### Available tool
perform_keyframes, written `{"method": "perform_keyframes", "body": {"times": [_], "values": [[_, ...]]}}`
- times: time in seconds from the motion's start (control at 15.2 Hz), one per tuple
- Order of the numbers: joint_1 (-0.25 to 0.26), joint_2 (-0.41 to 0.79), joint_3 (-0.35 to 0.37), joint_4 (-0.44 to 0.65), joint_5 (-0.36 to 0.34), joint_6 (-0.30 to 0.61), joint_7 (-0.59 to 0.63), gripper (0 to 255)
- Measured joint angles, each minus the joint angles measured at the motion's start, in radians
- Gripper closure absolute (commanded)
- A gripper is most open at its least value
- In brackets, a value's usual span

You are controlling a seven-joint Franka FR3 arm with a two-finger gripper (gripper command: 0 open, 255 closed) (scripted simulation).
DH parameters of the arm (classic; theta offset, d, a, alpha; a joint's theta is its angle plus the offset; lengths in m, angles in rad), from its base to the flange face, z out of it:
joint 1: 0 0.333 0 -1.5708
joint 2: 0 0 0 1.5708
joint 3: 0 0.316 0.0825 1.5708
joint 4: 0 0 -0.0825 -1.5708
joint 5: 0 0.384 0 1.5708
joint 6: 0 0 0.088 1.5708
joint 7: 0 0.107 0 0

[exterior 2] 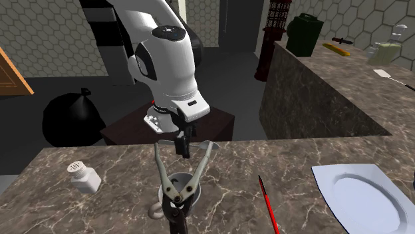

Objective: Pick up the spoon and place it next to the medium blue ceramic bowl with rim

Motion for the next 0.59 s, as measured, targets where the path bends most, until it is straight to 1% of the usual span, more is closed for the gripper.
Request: {"method": "perform_keyframes", "body": {"times": [0.2,0.26,0.59], "values": [[0.0,0.002,-0.001,0.0,0.0,0.002,0.0,0],[0.0,0.002,-0.001,0.0,0.0,0.002,0.0,255],[0.002,-0.002,0.002,-0.001,0.003,0.0,0.0,255]]}}
